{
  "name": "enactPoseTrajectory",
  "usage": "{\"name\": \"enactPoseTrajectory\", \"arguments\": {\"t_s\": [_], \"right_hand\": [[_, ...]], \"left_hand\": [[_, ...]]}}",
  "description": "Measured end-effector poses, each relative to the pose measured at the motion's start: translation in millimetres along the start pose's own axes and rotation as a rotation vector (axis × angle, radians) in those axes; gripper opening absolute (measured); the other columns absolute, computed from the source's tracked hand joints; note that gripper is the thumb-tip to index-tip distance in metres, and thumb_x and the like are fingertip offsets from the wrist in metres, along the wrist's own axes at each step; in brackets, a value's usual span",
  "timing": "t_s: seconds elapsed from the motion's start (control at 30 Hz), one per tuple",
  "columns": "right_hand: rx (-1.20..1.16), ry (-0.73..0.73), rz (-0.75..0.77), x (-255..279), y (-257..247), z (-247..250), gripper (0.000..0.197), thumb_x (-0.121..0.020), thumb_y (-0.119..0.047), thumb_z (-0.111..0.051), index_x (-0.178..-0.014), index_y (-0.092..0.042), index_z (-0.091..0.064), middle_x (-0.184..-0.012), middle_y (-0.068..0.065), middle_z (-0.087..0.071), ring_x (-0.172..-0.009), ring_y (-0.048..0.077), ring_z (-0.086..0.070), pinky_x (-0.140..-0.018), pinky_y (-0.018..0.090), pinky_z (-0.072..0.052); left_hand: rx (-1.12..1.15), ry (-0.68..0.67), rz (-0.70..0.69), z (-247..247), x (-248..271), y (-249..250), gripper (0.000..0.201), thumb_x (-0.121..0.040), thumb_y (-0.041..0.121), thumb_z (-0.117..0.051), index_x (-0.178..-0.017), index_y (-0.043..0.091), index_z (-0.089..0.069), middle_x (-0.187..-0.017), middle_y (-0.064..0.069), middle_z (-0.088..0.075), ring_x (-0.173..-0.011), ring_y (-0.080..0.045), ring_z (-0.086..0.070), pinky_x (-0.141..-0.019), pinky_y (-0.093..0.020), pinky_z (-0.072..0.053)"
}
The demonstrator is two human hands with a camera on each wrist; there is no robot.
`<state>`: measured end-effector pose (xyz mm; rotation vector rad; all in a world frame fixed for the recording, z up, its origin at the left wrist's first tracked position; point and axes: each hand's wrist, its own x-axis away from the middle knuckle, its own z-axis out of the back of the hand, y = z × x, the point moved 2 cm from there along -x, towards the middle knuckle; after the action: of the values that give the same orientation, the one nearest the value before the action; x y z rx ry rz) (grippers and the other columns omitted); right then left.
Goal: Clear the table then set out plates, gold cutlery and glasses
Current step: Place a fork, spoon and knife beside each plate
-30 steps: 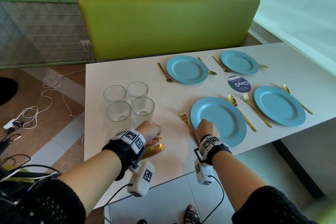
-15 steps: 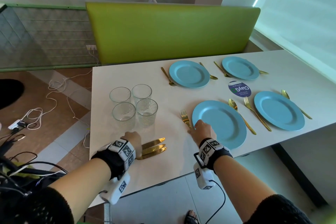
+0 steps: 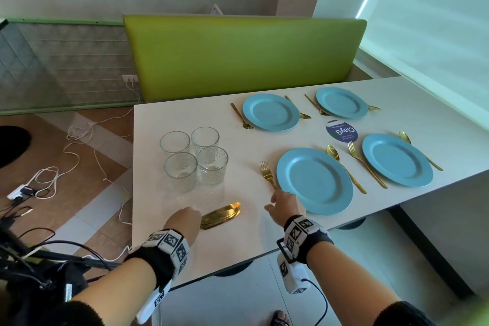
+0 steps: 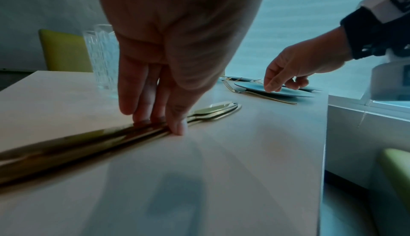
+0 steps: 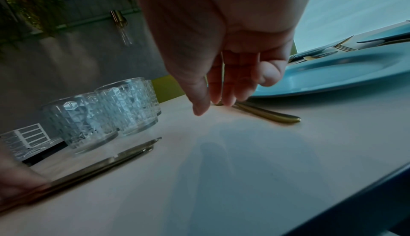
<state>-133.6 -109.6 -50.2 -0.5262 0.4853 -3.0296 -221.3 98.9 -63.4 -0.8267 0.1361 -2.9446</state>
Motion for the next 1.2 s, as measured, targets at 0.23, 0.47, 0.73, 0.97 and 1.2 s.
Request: {"name": "enactPoseTrajectory", "arguments": {"t_s": [0.23, 0.47, 0.73, 0.97, 1.2], "right_hand": [[-0.034, -0.031, -0.005, 5, -1, -5, 0.027, -0.087, -0.029, -0.062, -0.110, -0.015, -0.060, -0.117, 0.005, -0.061, -0.107, 0.023, -0.060, -0.087, 0.031, -0.049], [-0.042, -0.055, 0.015, 8, -4, -6, 0.027, -0.088, -0.030, -0.062, -0.110, -0.014, -0.060, -0.116, 0.006, -0.062, -0.105, 0.021, -0.060, -0.082, 0.028, -0.047], [-0.080, -0.113, 0.017, 12, -7, -20, 0.026, -0.087, -0.029, -0.064, -0.107, -0.012, -0.062, -0.115, 0.005, -0.062, -0.103, 0.021, -0.059, -0.083, 0.027, -0.049], [-0.079, -0.147, 0.035, 19, -6, -32, 0.022, -0.087, -0.029, -0.062, -0.105, -0.015, -0.063, -0.113, 0.005, -0.060, -0.101, 0.020, -0.059, -0.080, 0.028, -0.050], [-0.064, -0.151, 0.048, 22, -4, -31, 0.022, -0.088, -0.030, -0.062, -0.105, -0.017, -0.063, -0.113, 0.005, -0.061, -0.098, 0.019, -0.058, -0.080, 0.028, -0.048]], "left_hand": [[0.070, -0.001, 0.039, 1, -9, -11, 0.031, -0.091, 0.005, -0.048, -0.121, 0.004, -0.055, -0.124, -0.015, -0.058, -0.114, -0.028, -0.059, -0.090, -0.029, -0.047], [0.118, -0.086, 0.055, -8, -14, -15, 0.037, -0.090, 0.008, -0.051, -0.127, 0.004, -0.047, -0.131, -0.014, -0.052, -0.123, -0.029, -0.051, -0.098, -0.031, -0.044], [0.184, -0.055, 0.080, -10, -9, -11, 0.039, -0.093, 0.001, -0.042, -0.131, 0.003, -0.040, -0.137, -0.015, -0.045, -0.129, -0.029, -0.044, -0.103, -0.033, -0.039], [0.235, 0.025, 0.109, -16, -9, -6, 0.036, -0.092, -0.001, -0.037, -0.128, 0.001, -0.039, -0.135, -0.016, -0.044, -0.127, -0.030, -0.043, -0.102, -0.033, -0.039], [0.209, 0.147, 0.071, -20, -6, -3, 0.033, -0.097, 0.006, -0.030, -0.125, -0.001, -0.046, -0.129, -0.017, -0.047, -0.121, -0.031, -0.046, -0.097, -0.034, -0.040]]}}
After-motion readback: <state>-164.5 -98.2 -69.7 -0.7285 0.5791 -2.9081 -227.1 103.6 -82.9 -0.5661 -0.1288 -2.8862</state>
